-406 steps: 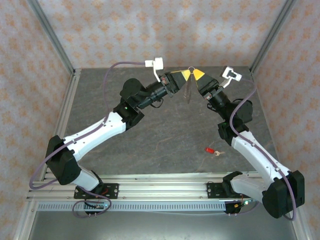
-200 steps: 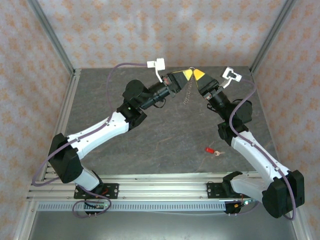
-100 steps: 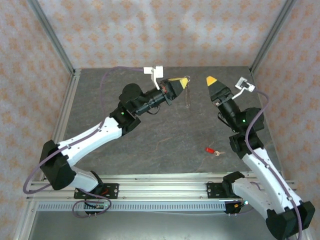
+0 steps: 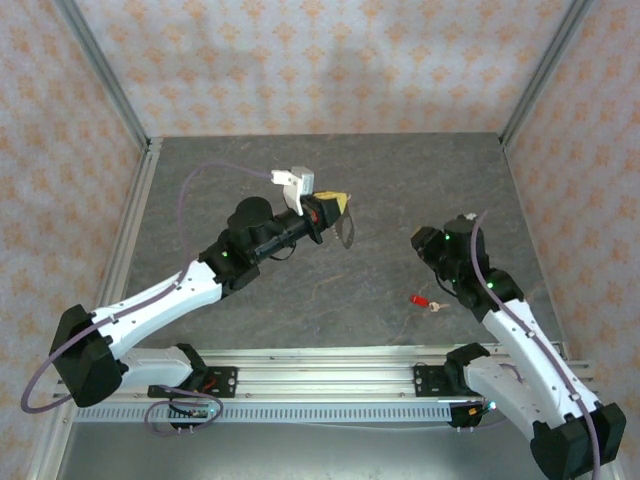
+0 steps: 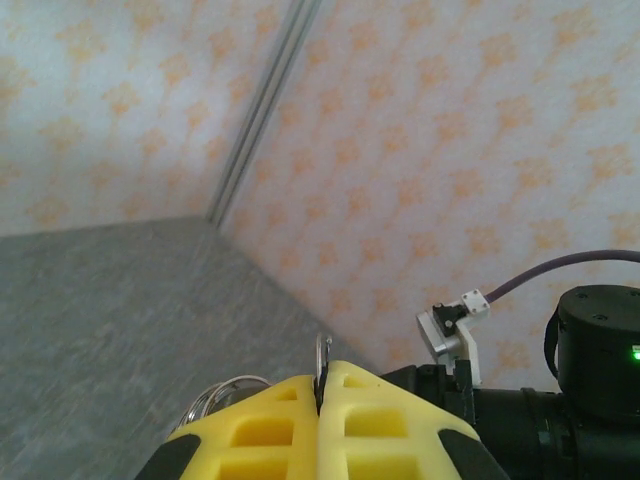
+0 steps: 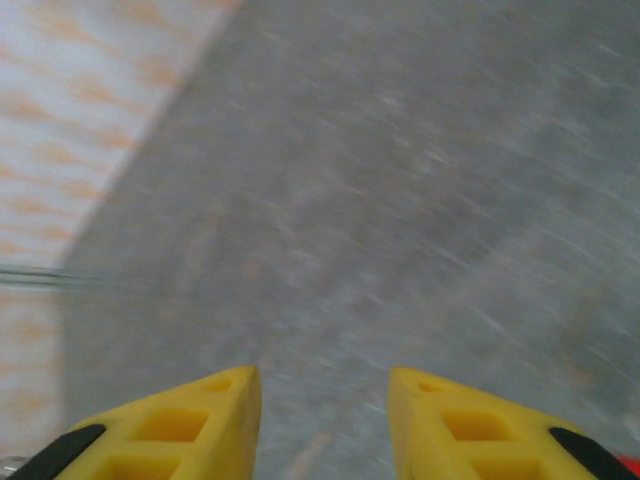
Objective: Put the keys on the keyring
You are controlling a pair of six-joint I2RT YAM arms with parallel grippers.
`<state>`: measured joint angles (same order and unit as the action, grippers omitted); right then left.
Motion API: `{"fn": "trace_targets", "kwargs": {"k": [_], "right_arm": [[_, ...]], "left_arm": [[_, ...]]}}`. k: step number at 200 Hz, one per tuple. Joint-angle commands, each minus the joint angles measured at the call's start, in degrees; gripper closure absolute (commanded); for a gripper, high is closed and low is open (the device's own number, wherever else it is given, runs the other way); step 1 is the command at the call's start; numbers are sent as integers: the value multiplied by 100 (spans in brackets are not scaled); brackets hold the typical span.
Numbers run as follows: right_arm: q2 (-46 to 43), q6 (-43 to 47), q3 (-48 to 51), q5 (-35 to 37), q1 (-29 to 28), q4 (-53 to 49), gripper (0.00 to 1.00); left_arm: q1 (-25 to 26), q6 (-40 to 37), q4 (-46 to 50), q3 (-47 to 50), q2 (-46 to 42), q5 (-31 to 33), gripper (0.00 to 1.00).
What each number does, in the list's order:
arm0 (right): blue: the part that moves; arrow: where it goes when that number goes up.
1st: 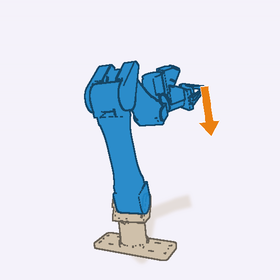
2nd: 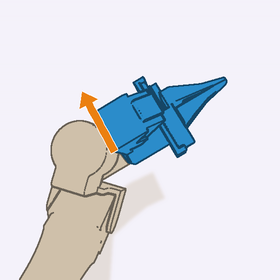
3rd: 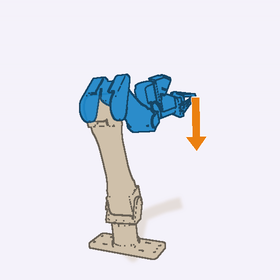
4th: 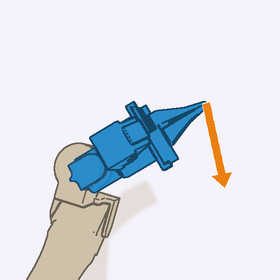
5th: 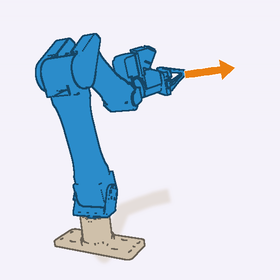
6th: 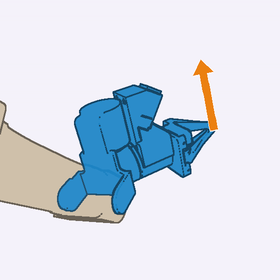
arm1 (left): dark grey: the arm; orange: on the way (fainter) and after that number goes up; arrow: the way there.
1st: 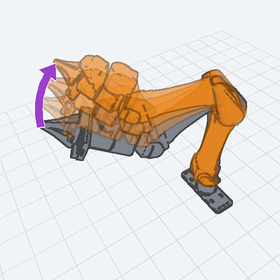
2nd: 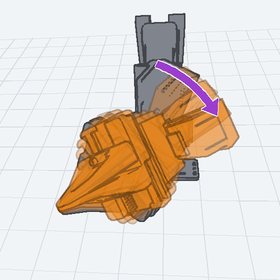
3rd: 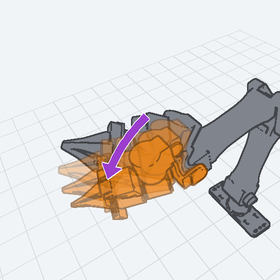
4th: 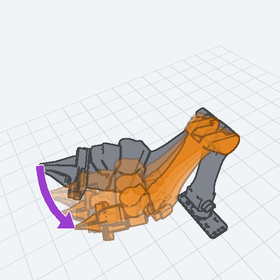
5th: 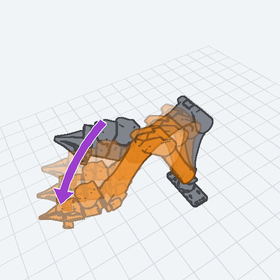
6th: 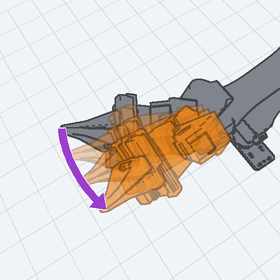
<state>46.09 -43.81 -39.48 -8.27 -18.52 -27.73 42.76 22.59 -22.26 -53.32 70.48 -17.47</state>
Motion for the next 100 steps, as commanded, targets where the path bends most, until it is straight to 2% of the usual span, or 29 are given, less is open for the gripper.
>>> {"fn": "trace_targets", "kwargs": {"k": [1, 49, 100], "right_arm": [[154, -261, 340, 299, 41, -1036, 66], [61, -1349, 1169, 441, -11, -1243, 66], [158, -1794, 1301, 771, -45, -1284, 66]], "left_arm": [[13, -99, -333, 193, -176, 222, 100], [13, -29, -537, 432, -250, 201, 100], [13, 110, -798, 666, -314, 172, 100]]}}
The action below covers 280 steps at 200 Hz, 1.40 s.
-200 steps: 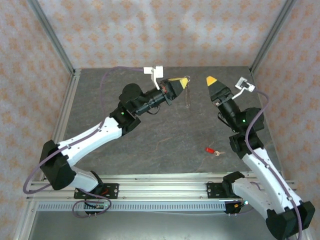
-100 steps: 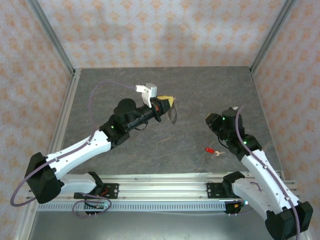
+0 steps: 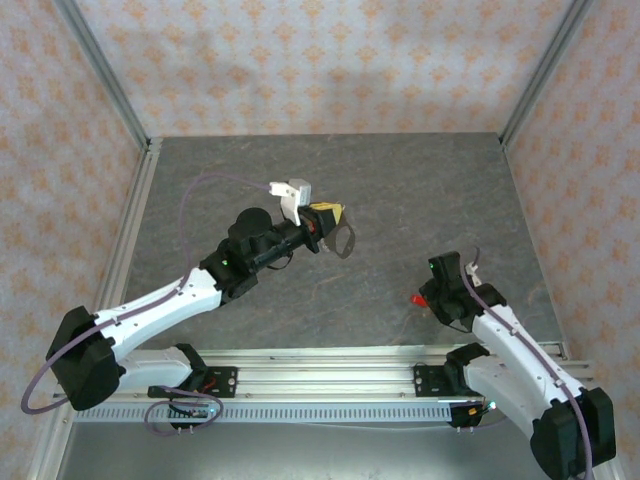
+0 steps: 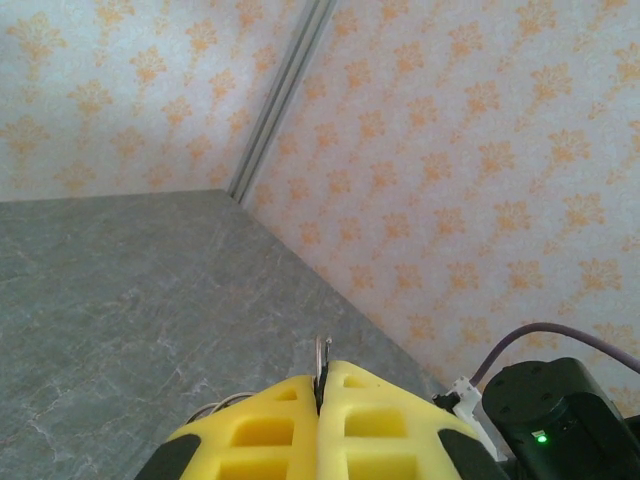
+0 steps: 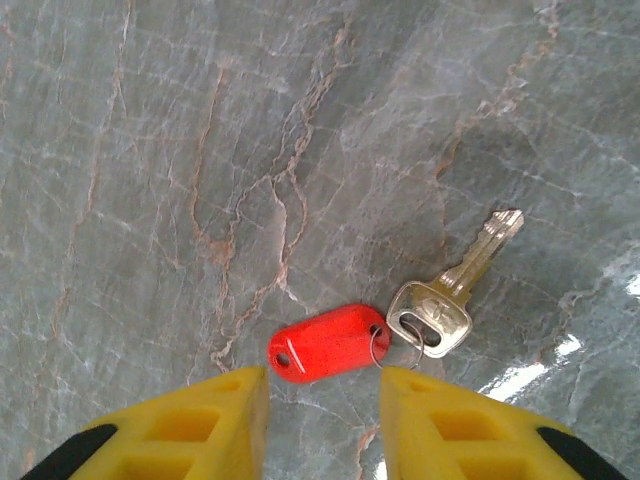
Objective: Put the keys on the keyring
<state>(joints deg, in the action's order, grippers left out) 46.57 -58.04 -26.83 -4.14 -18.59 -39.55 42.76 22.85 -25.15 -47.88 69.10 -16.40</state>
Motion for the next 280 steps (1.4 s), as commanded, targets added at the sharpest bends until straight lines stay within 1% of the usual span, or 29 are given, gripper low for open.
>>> {"fn": "trace_targets", "kwargs": {"k": [1, 53, 99, 125, 140, 161, 190, 210, 226, 244, 258, 280], "right_arm": [[122, -373, 36, 360, -39, -95, 66], [876, -567, -1, 475, -134, 492, 67], [1803, -550, -246, 458, -239, 938, 69], [2093, -596, -322, 445, -347, 1211, 70], [2373, -641, -361, 391, -414, 1444, 73], [2639, -712, -522, 361, -600, 1712, 77], [3155, -820, -952, 303, -949, 2172, 77], [3460, -713, -1368, 214, -1231, 2459, 77], [3494, -550, -1654, 257, -1415, 2567, 77], [3388, -481, -1845, 393, -1481, 2355, 76], [3192, -495, -1814, 575, -1481, 2056, 75], [2785, -679, -1579, 861, -1481, 1547, 70]], "left_arm": [[13, 81, -509, 121, -177, 66, 100], [-9, 88, -494, 182, -281, 15, 100], [-31, 136, -547, 237, -335, -3, 100], [-31, 149, -548, 272, -379, 6, 100], [-31, 157, -554, 279, -397, 23, 100], [-31, 184, -570, 288, -397, 22, 100], [-26, 204, -586, 275, -380, 23, 100], [-31, 211, -531, 253, -397, 32, 100], [-31, 202, -504, 248, -406, 45, 100], [-31, 228, -510, 261, -406, 51, 100], [-29, 237, -531, 271, -415, 50, 100], [-30, 231, -535, 292, -424, 67, 100]]}}
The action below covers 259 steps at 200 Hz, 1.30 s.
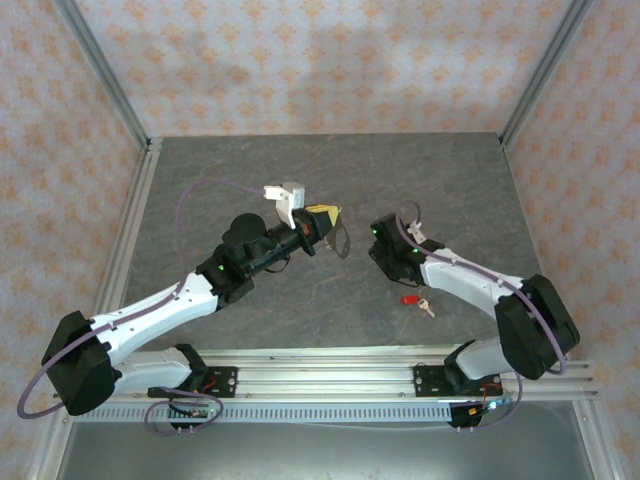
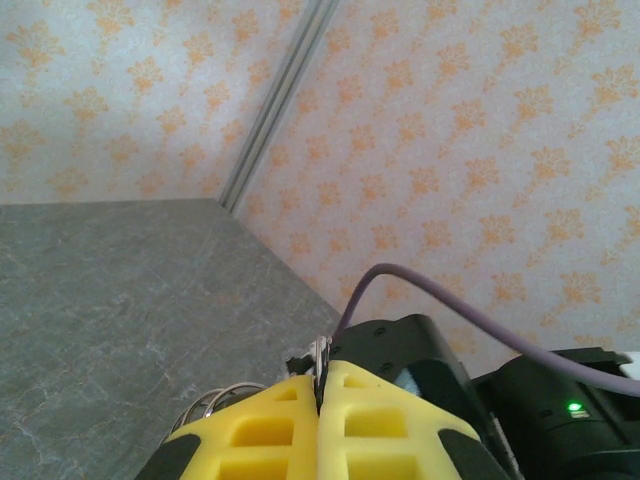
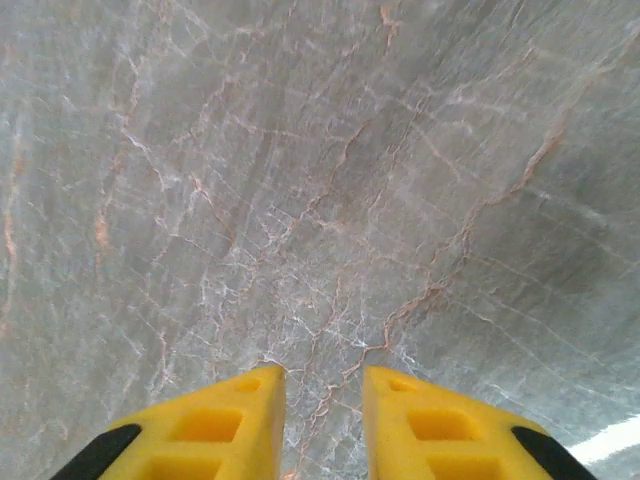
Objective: Put the keys on the keyring
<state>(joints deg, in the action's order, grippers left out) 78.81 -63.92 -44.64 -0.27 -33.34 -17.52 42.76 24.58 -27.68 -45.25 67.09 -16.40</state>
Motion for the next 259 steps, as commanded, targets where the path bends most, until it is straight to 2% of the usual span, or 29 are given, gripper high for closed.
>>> {"fn": "trace_targets", "kwargs": {"k": [1, 48, 77, 98, 148, 192, 259], "right_arm": [[-459, -102, 219, 488, -6, -683, 70], [-1614, -691, 1112, 1117, 53, -1665, 57], [-2269, -930, 1607, 1231, 185, -2023, 55], [-2431, -1017, 1823, 1191, 257, -2021, 54], [-1782, -830, 1771, 992, 319, -1532, 54], [-1131, -666, 1565, 487, 285, -828, 58], [263, -591, 361, 252, -372, -123, 62]], "left_arm": [[-31, 57, -282, 32, -223, 67, 100], [-31, 60, -326, 17, -183, 48, 100], [-31, 64, -352, 14, -157, 25, 100], [-29, 82, -400, 19, -134, 17, 100], [-31, 117, -425, 8, -117, 5, 100], [-31, 115, -400, 19, -196, 40, 100], [-31, 109, -331, 9, -283, 67, 100]]}}
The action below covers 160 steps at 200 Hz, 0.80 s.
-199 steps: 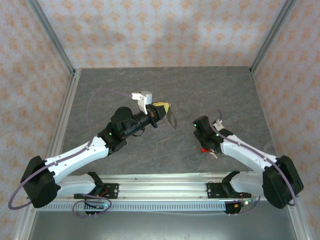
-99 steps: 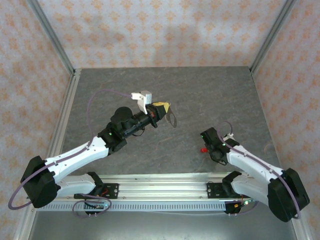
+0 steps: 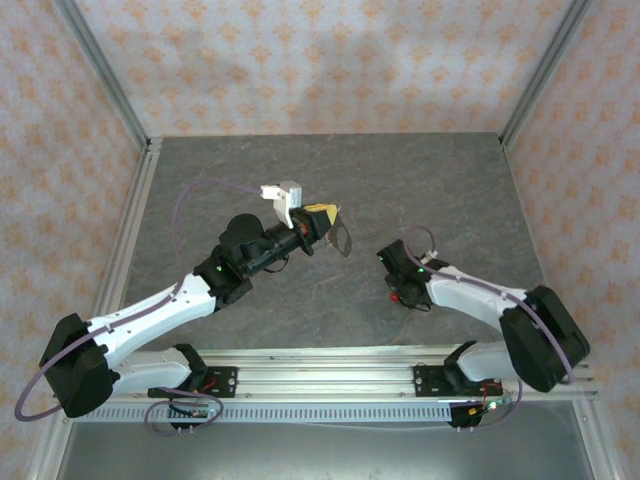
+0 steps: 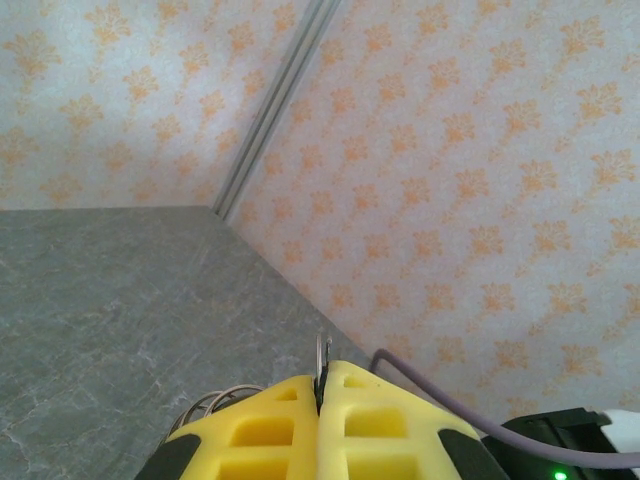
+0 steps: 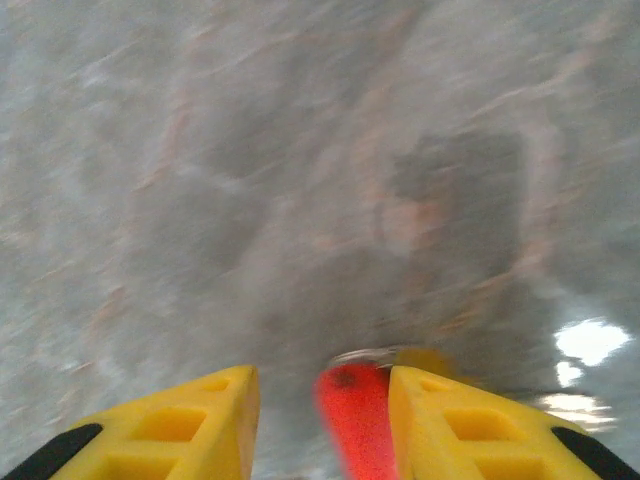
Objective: Put the keys on the keyring
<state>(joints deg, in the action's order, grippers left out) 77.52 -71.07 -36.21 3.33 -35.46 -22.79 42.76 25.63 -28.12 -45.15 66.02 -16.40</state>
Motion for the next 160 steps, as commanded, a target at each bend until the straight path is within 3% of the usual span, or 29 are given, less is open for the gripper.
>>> {"fn": "trace_targets", "kwargs": {"k": [1, 25, 94, 126, 160], "right_arm": [[407, 131, -501, -111, -161, 400, 62], [447, 283, -767, 4, -163, 293, 63], [-932, 636, -204, 800, 35, -814, 59], [-1483, 1183, 433, 204, 600, -629, 56], [-1506, 1702, 662, -267, 873, -402, 56]], "left_arm": [[-31, 4, -289, -3, -181, 67, 100], [-31, -23, -191, -29, -237, 73, 100], [-31, 16, -243, -21, -203, 41, 100], [-31, 4, -184, -63, -197, 4, 100], [-25, 12, -162, -137, -138, -51, 100]]}}
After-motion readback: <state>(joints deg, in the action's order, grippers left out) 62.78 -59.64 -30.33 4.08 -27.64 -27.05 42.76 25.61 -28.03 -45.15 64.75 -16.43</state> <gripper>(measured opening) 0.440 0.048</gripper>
